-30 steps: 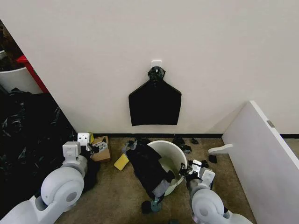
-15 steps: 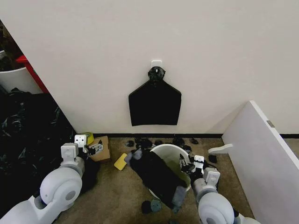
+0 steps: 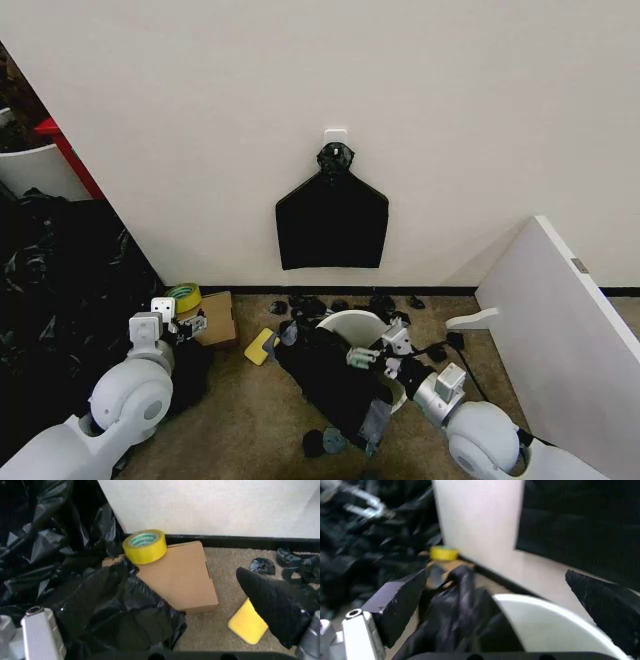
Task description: Place the garbage bag over the trash bin.
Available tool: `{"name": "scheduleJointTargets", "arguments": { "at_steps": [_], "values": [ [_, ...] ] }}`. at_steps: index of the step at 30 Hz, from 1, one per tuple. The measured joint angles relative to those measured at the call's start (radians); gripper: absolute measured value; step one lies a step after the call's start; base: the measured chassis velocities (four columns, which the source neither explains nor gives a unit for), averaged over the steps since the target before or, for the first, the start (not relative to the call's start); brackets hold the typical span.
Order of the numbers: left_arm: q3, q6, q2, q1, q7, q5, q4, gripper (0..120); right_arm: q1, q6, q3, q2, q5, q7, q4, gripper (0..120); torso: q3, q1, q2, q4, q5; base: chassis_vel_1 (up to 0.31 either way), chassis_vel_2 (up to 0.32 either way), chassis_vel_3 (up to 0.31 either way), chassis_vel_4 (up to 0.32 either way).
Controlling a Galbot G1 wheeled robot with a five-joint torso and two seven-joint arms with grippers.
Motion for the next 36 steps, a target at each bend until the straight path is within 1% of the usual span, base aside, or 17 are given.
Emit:
{"name": "scheduleJointTargets", "arguments": {
  "at_steps": [2, 3, 4, 6, 7, 8, 11, 14, 15, 18, 22, 23, 27, 28, 33, 34, 36],
  "values": [
    [0.000, -0.006, -0.001, 0.006, -0.003, 0.000, -0.002, 100, 0.005, -0.027, 0.010, 0.000, -0.002, -0.086, -0.011, 93, 0.000, 0.000, 0.000, 0.0000, 0.0003, 0.000, 0.000, 0.000, 0.000],
    [0.000, -0.007, -0.001, 0.006, -0.004, 0.000, -0.005, 100, 0.006, -0.042, 0.015, 0.000, -0.002, -0.108, -0.011, 90, 0.000, 0.000, 0.000, 0.0000, 0.0002, 0.000, 0.000, 0.000, 0.000],
    [-0.001, -0.007, -0.001, 0.007, -0.005, 0.000, -0.012, 100, 0.008, -0.079, 0.025, 0.000, -0.012, -0.147, -0.011, 85, 0.000, 0.000, 0.000, 0.0000, -0.0002, 0.000, 0.000, 0.000, 0.000],
    [-0.001, -0.007, -0.001, 0.007, -0.006, 0.000, -0.027, 100, 0.011, -0.146, 0.029, 0.002, -0.040, -0.166, -0.008, 77, 0.000, 0.000, 0.000, 0.0000, 0.0001, 0.000, 0.000, 0.000, 0.000],
    [-0.001, -0.007, -0.001, 0.007, -0.006, 0.000, -0.027, 100, 0.011, -0.146, 0.029, 0.002, -0.040, -0.166, -0.008, 77, 0.000, 0.000, 0.000, 0.0000, 0.0001, 0.000, 0.000, 0.000, 0.000],
    [-0.001, -0.007, -0.001, 0.007, -0.007, 0.000, -0.033, 100, 0.012, -0.179, 0.029, 0.003, -0.052, -0.161, -0.003, 73, 0.000, 0.000, 0.000, -0.0001, 0.0002, 0.000, 0.000, 0.000, 0.000],
    [0.000, -0.007, -0.003, 0.012, -0.009, 0.000, -0.059, 100, 0.010, -0.289, 0.020, 0.012, -0.076, -0.082, 0.017, 60, 0.000, 0.000, 0.000, -0.0001, 0.0001, 0.000, 0.000, 0.000, 0.000],
    [0.004, -0.007, -0.005, 0.016, -0.011, 0.002, -0.074, 100, 0.008, -0.336, 0.015, 0.017, -0.087, -0.020, 0.024, 49, 0.000, 0.000, 0.000, -0.0001, 0.0001, 0.000, 0.000, 0.000, 0.000],
    [0.004, -0.007, -0.005, 0.016, -0.011, 0.002, -0.074, 100, 0.008, -0.336, 0.015, 0.017, -0.087, -0.020, 0.024, 49, 0.000, 0.000, 0.000, -0.0001, 0.0001, 0.000, 0.000, 0.000, 0.000],
    [0.009, -0.006, -0.006, 0.017, -0.012, 0.004, -0.083, 100, 0.008, -0.354, 0.014, 0.017, -0.088, 0.005, 0.028, 35, 0.000, 0.000, 0.000, -0.0001, 0.0001, 0.000, 0.000, 0.000, 0.000],
    [0.022, -0.003, -0.008, 0.020, -0.012, 0.005, -0.101, 100, 0.007, -0.352, 0.015, 0.014, -0.086, 0.019, 0.034, 19, 0.000, 0.000, 0.000, -0.0001, 0.0001, 0.000, 0.000, 0.000, 0.000],
    [0.022, -0.003, -0.008, 0.020, -0.012, 0.005, -0.101, 100, 0.007, -0.352, 0.015, 0.014, -0.086, 0.019, 0.034, 19, 0.000, 0.000, 0.000, -0.0001, 0.0001, 0.000, 0.000, 0.000, 0.000],
    [0.042, 0.000, -0.017, 0.022, -0.013, 0.004, -0.114, 100, -0.002, -0.354, 0.012, 0.015, -0.079, 0.078, 0.049, 2, 0.000, 0.000, 0.000, 0.0000, 0.0001, 0.000, 0.000, 0.000, 0.000],
    [0.045, -0.001, -0.018, 0.024, -0.013, 0.001, -0.119, 100, -0.007, -0.354, 0.012, 0.012, -0.079, 0.089, 0.053, 0, 0.000, 0.000, 0.000, 0.0000, 0.0000, 0.000, 0.000, 0.000, 0.000],
    [0.053, 0.000, -0.024, 0.032, -0.014, -0.048, -0.156, 100, -0.021, -0.356, 0.011, 0.004, -0.079, 0.129, 0.065, 0, 0.000, 0.000, 0.000, -0.0001, 0.0001, 0.000, 0.000, 0.000, 0.000],
    [0.056, -0.001, -0.027, 0.035, -0.015, -0.069, -0.167, 100, -0.023, -0.356, 0.011, 0.003, -0.078, 0.138, 0.067, 0, 0.000, 0.000, 0.000, -0.0001, 0.0001, 0.000, 0.000, 0.000, 0.000],
    [0.067, 0.000, -0.041, 0.041, -0.021, -0.172, -0.216, 100, -0.025, -0.356, 0.010, 0.004, -0.075, 0.165, 0.070, 0, 0.000, 0.000, 0.000, 0.0000, 0.0002, 0.000, 0.000, 0.000, 0.000]
  ]
}}
